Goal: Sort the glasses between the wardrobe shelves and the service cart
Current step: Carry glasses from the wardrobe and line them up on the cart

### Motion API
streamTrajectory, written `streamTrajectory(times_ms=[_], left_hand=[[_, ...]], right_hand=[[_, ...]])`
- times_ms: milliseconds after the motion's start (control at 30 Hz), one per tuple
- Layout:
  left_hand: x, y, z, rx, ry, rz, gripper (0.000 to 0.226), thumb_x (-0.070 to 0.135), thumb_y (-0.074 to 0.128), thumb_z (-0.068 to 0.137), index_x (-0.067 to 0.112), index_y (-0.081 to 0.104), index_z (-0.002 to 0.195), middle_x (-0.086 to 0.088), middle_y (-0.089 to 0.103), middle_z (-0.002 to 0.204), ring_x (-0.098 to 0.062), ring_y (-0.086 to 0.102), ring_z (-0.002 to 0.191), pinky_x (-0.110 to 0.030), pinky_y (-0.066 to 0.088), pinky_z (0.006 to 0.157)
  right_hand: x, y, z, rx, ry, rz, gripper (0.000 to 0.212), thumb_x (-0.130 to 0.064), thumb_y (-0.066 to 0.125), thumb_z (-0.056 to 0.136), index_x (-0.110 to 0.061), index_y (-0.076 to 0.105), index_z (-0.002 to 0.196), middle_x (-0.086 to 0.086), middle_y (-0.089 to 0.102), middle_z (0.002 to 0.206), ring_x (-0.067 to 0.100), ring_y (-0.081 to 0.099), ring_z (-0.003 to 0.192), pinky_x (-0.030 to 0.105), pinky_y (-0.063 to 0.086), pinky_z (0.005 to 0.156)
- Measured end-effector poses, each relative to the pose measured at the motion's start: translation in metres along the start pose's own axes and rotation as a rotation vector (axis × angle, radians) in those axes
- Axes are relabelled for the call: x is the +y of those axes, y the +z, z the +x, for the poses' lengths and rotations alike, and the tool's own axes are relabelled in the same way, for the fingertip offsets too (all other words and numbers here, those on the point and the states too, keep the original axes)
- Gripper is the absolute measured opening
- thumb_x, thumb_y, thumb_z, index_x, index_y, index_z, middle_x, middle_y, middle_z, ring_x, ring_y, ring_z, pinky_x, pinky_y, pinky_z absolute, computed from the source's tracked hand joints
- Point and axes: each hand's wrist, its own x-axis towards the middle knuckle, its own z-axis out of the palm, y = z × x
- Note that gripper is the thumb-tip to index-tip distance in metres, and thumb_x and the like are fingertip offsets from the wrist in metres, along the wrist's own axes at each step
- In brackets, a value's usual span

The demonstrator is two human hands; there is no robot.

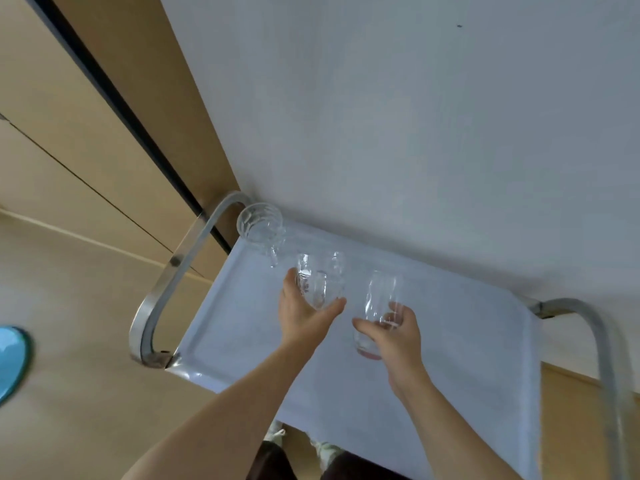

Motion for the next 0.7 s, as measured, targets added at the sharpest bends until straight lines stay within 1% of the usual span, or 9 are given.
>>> streamTrajectory(times_ms=[67,133,167,233,300,400,500,600,700], left_hand=[[-0.010,0.006,0.008,-0.012,0.026,0.062,0.107,0.051,0.085,0.059,0.030,0.029,0.147,0.005,0.049,0.131,-0.015,0.048,0.121,-0.031,0.043,0.102],[-0.018,0.010,0.015,-0.014,0.048,0.093,0.113,0.052,0.085,0.063,0.030,0.022,0.153,0.004,0.042,0.142,-0.015,0.041,0.131,-0.031,0.036,0.109],[-0.022,0.011,0.018,-0.016,0.064,0.108,0.113,0.053,0.085,0.064,0.031,0.020,0.153,0.007,0.039,0.142,-0.013,0.037,0.132,-0.027,0.032,0.109],[-0.028,0.014,0.025,-0.022,0.103,0.134,0.113,0.050,0.087,0.066,0.031,0.018,0.154,0.012,0.036,0.139,-0.009,0.033,0.132,-0.023,0.027,0.107],[-0.034,0.015,0.031,-0.026,0.128,0.153,0.113,0.044,0.089,0.068,0.024,0.019,0.155,0.007,0.038,0.142,-0.009,0.032,0.132,-0.022,0.026,0.106],[-0.040,0.016,0.038,-0.041,0.155,0.149,0.107,0.036,0.091,0.068,0.017,0.027,0.150,0.000,0.044,0.141,-0.012,0.041,0.127,-0.017,0.031,0.100],[-0.048,0.017,0.039,-0.061,0.198,0.163,0.101,0.032,0.092,0.066,0.017,0.031,0.146,0.000,0.047,0.136,-0.015,0.047,0.121,-0.022,0.038,0.096],[-0.051,0.019,0.037,-0.052,0.245,0.172,0.109,0.031,0.093,0.066,0.019,0.024,0.149,-0.004,0.044,0.143,-0.020,0.045,0.128,-0.028,0.039,0.101],[-0.052,0.016,0.034,-0.023,0.269,0.177,0.121,0.037,0.092,0.068,0.034,0.008,0.154,-0.009,0.033,0.150,-0.024,0.039,0.135,-0.031,0.036,0.105]], right_hand=[[0.003,0.003,0.002,0.001,-0.003,0.012,0.073,-0.014,0.097,0.061,-0.028,0.055,0.118,0.002,0.055,0.099,0.013,0.064,0.082,0.024,0.055,0.052],[0.004,0.008,0.003,-0.001,0.008,0.040,0.073,-0.021,0.098,0.055,-0.031,0.057,0.114,0.006,0.058,0.103,0.020,0.068,0.090,0.033,0.059,0.055],[0.005,0.011,0.003,0.006,0.011,0.042,0.073,-0.024,0.098,0.052,-0.030,0.058,0.113,0.009,0.061,0.105,0.024,0.069,0.094,0.036,0.060,0.057],[0.008,0.014,0.005,0.026,0.000,0.023,0.073,-0.031,0.098,0.046,-0.026,0.061,0.109,0.012,0.066,0.106,0.029,0.071,0.097,0.038,0.061,0.059],[0.011,0.014,0.007,0.042,-0.024,0.000,0.075,-0.036,0.097,0.044,-0.024,0.061,0.109,0.012,0.068,0.105,0.029,0.071,0.097,0.036,0.061,0.063],[0.013,0.013,0.010,0.065,-0.054,-0.026,0.077,-0.037,0.096,0.043,-0.025,0.060,0.110,0.011,0.070,0.104,0.025,0.072,0.096,0.028,0.057,0.065],[0.013,0.011,0.012,0.088,-0.076,-0.029,0.080,-0.041,0.095,0.040,-0.024,0.060,0.110,0.009,0.071,0.103,0.023,0.072,0.094,0.023,0.054,0.067],[0.012,0.008,0.013,0.109,-0.083,-0.015,0.077,-0.044,0.095,0.039,-0.028,0.061,0.106,0.006,0.071,0.100,0.020,0.072,0.092,0.018,0.053,0.060],[0.015,0.006,0.010,0.112,-0.080,-0.012,0.073,-0.045,0.095,0.039,-0.034,0.061,0.103,0.003,0.071,0.099,0.014,0.072,0.089,0.017,0.053,0.060]])
